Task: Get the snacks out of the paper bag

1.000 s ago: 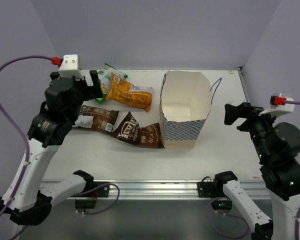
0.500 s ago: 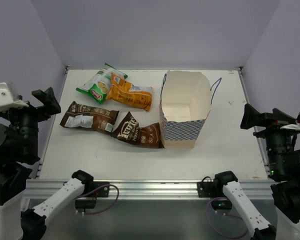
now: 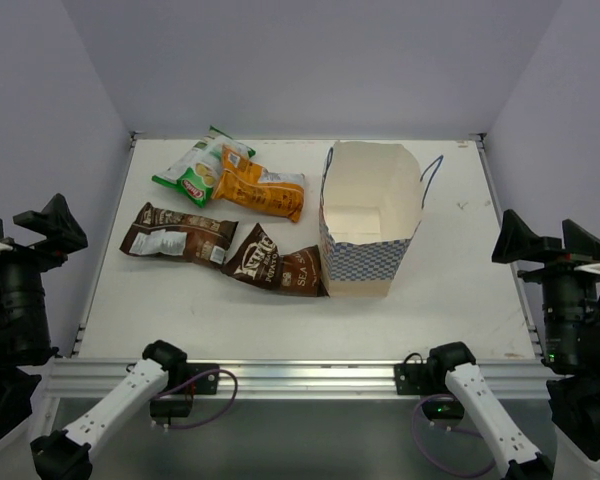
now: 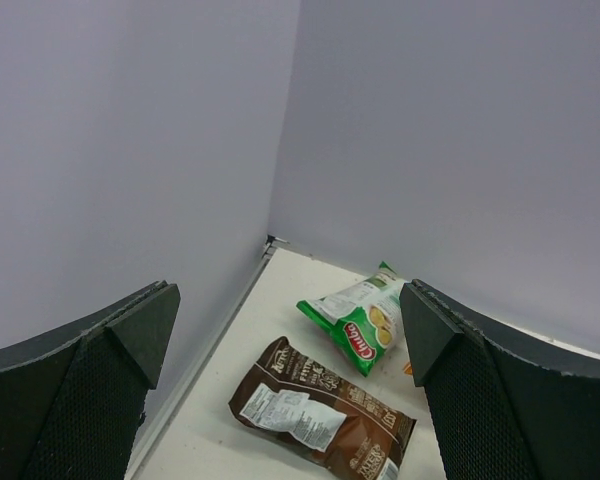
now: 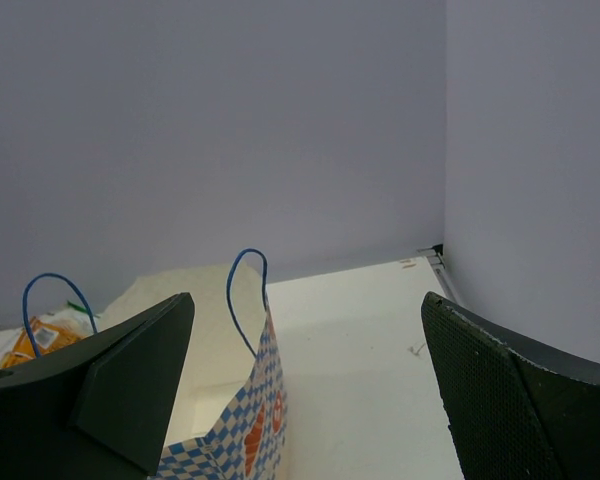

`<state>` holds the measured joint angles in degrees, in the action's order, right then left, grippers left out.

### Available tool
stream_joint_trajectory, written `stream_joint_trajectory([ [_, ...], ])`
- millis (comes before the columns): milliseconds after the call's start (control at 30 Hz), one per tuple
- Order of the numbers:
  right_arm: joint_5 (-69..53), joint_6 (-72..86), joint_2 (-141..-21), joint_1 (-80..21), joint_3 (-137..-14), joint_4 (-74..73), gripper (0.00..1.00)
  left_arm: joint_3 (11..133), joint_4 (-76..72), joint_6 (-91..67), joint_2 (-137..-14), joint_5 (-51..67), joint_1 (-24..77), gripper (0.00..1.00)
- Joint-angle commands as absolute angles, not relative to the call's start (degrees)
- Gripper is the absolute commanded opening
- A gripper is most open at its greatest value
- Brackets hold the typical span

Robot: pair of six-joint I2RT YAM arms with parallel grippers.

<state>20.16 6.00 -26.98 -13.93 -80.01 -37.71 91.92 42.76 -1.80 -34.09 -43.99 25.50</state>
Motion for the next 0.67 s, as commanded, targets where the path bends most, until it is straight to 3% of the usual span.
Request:
stream_joint_trajectory([
  [0,21.1,5.2,-26.7,-14.2,-80.9,-35.3,0.99,92.2,40.6,-0.3,-33.2,-46.0,25.2,1.0],
  [633,19.8,5.4,-27.5,-14.2,-80.5,-33.0,0.99,88.0,38.3,-1.8,-30.5,-47.5,27.0,1.0],
])
